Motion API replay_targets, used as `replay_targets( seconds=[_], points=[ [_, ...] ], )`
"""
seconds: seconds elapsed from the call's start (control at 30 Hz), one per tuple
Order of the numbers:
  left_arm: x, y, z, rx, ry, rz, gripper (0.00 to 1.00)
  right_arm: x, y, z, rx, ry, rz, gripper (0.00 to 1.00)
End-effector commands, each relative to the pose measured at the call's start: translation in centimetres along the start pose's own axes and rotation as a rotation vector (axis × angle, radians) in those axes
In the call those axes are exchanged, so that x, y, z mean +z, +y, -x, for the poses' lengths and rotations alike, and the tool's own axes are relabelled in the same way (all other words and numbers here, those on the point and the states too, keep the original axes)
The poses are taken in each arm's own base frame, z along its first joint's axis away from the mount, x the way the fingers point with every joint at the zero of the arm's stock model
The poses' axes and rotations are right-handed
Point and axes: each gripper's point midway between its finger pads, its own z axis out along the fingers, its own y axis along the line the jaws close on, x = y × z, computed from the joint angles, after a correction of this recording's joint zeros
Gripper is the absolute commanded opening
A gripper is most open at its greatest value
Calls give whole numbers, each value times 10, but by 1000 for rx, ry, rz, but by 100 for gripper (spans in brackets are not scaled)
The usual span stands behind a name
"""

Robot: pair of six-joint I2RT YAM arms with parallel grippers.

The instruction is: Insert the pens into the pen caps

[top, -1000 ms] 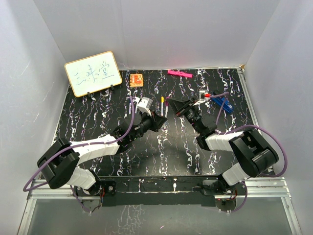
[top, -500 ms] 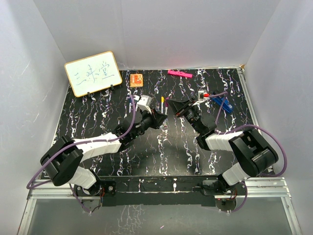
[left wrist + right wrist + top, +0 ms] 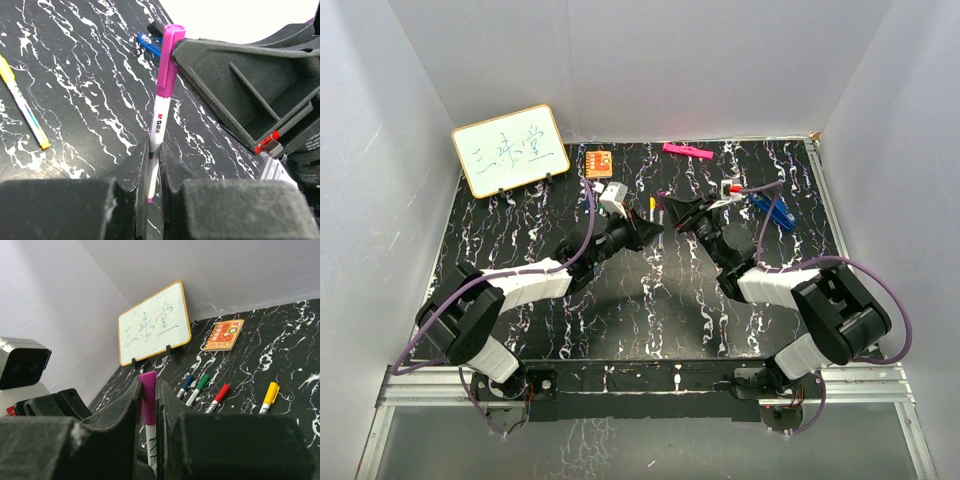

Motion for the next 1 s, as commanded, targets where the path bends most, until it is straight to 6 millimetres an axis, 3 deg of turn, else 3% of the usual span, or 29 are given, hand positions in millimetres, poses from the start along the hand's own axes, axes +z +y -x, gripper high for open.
replay_targets(
  seconds=[0.0,0.27,0.47,0.77,0.97],
  points=[
    [-1,-51,136,8,-415,-140,0,-24,-2,-76,-14,279,-9,0],
    [-9,-48,157,20,-478,-114,0,-30,-10,-97,-49,341,-65,0],
    [-12,-37,148,38,-447,-73,0,-32,-13,-89,-44,304,-98,0],
    [-30,-5,123,65,-390,66,0,-25,-3,-45,-117,193,-121,0],
    [-38,1,119,97,-362,107,0,-17,-4,32,-262,9,-263,1]
  ],
)
